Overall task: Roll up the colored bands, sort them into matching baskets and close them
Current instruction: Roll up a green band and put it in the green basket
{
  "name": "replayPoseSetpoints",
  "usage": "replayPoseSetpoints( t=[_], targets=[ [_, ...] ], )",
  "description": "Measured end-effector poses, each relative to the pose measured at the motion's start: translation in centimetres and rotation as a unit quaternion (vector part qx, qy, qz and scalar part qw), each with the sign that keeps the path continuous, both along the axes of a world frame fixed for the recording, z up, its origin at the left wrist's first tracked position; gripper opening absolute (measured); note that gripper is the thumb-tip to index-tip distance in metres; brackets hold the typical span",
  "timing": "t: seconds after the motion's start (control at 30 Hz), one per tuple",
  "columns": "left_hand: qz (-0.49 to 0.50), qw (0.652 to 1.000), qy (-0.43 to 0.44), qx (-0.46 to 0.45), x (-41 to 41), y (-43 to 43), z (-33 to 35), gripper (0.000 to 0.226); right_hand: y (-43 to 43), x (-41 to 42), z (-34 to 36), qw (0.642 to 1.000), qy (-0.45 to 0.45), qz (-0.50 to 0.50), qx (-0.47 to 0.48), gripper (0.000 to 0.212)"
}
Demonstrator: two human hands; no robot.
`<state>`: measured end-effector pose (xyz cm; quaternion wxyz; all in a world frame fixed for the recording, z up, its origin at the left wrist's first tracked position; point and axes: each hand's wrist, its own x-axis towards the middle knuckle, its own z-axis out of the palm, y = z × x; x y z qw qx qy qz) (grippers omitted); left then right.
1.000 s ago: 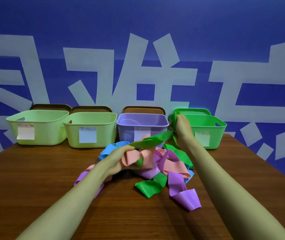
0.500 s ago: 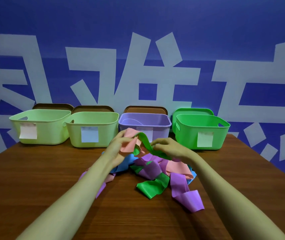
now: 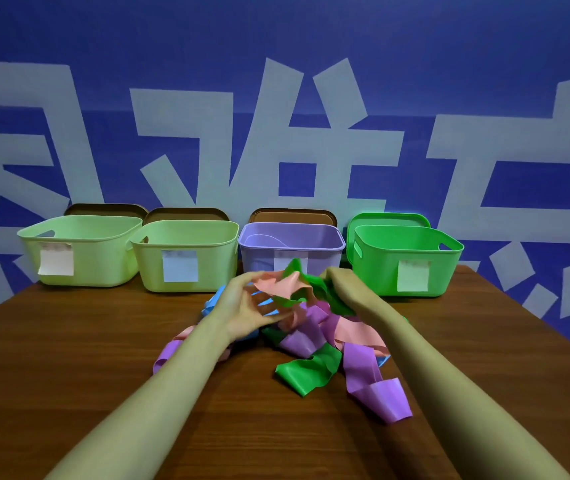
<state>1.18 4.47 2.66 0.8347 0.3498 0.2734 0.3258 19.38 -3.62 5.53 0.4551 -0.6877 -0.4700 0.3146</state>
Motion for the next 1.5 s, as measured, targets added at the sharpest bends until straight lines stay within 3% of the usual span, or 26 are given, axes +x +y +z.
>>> replayPoseSetpoints(
  t=[0.03, 0.1, 0.13, 0.2, 0.27, 0.33, 0.43, 0.5, 0.6, 0.67, 0.73, 0.77, 0.87, 0.97, 1.03, 1.13, 1.27, 1.3, 1.33, 1.4, 1.5],
  targets=[
    [0.02, 0.999, -0.025, -0.009, 0.2, 0.1, 0.2, 0.019, -0.1, 0.2, -0.2, 1.0, -0.015, 0.006, -0.006, 0.03],
    [0.077, 0.995, -0.057, 0.014, 0.5, 0.7, 0.2, 0.012, -0.3, 0.4, -0.5, 0.998, 0.054, 0.028, 0.004, 0.037],
    [0.105, 0.991, -0.072, 0.04, 0.6, 1.0, 0.2, 0.022, -0.3, 0.4, -0.6, 0.997, 0.064, 0.041, 0.005, 0.042],
    [0.136, 0.983, -0.086, 0.088, 0.7, 1.3, 0.2, 0.048, -0.3, 0.6, -0.9, 0.998, -0.019, 0.064, -0.006, 0.045],
    [0.135, 0.98, -0.062, 0.134, 0.6, 1.2, 0.3, 0.055, -0.2, 0.8, -1.3, 0.99, -0.084, 0.109, 0.027, 0.033],
    [0.155, 0.972, 0.021, 0.173, 0.6, 1.5, 0.0, 0.047, -0.1, 0.7, -1.1, 0.989, -0.081, 0.082, 0.095, 0.018],
    [0.2, 0.922, 0.22, 0.246, 0.1, 2.7, -0.9, 0.031, 0.5, 0.8, -0.2, 0.98, 0.059, -0.038, 0.184, 0.028],
    [0.178, 0.903, 0.303, 0.247, -0.5, 3.1, -1.4, 0.017, 0.5, 1.3, 0.2, 0.975, 0.079, -0.066, 0.196, 0.03],
    [0.093, 0.962, 0.24, 0.093, -0.7, 2.0, -0.9, 0.031, -0.7, 1.0, 0.4, 0.992, -0.036, 0.081, 0.09, 0.027],
    [0.032, 0.986, 0.16, 0.04, -0.3, 1.4, -0.2, 0.04, -0.8, 0.2, -0.3, 0.976, -0.142, 0.166, 0.024, 0.031],
    [0.002, 0.993, 0.111, 0.027, 0.0, 1.1, 0.4, 0.041, 0.0, -0.4, -1.2, 0.952, -0.27, 0.143, 0.029, 0.021],
    [-0.003, 0.995, 0.1, 0.027, 0.2, 1.0, 0.6, 0.036, 0.4, -0.4, -1.5, 0.95, -0.286, 0.114, 0.051, 0.016],
    [0.022, 0.987, 0.143, 0.068, -0.1, 1.2, 0.5, 0.02, 1.1, 0.6, -1.9, 0.986, -0.125, 0.027, 0.104, 0.022],
    [0.02, 0.982, 0.161, 0.094, -0.8, 1.6, -0.1, 0.012, 0.8, 1.2, -1.5, 0.993, 0.072, -0.01, 0.089, 0.019],
    [0.021, 0.989, 0.118, 0.084, -1.1, 1.6, -0.1, 0.013, 0.6, 1.3, -1.2, 0.98, 0.178, -0.054, 0.063, 0.018],
    [0.037, 0.997, 0.051, 0.045, -1.3, 1.6, 0.0, 0.017, 0.5, 2.4, -1.3, 0.955, 0.235, -0.169, 0.069, 0.018],
    [0.036, 0.977, 0.18, 0.105, -0.8, 1.2, -0.1, 0.006, -0.4, 2.2, -0.6, 0.918, 0.372, -0.098, 0.098, 0.027],
    [0.042, 0.962, 0.229, 0.14, -0.7, 1.1, -0.1, 0.014, -0.5, 2.1, -0.2, 0.903, 0.405, -0.065, 0.125, 0.03],
    [0.042, 0.938, 0.29, 0.185, -0.5, 1.2, -0.4, 0.035, -0.7, 1.8, 0.2, 0.899, 0.412, -0.036, 0.144, 0.028],
    [0.046, 0.885, 0.372, 0.277, -0.1, 0.9, -0.5, 0.057, -0.8, 1.2, 0.6, 0.927, 0.349, 0.001, 0.136, 0.021],
    [0.043, 0.873, 0.301, 0.381, 1.2, -0.3, -0.3, 0.062, -0.5, 0.8, 0.8, 0.954, 0.279, 0.032, 0.104, 0.022]
  ],
)
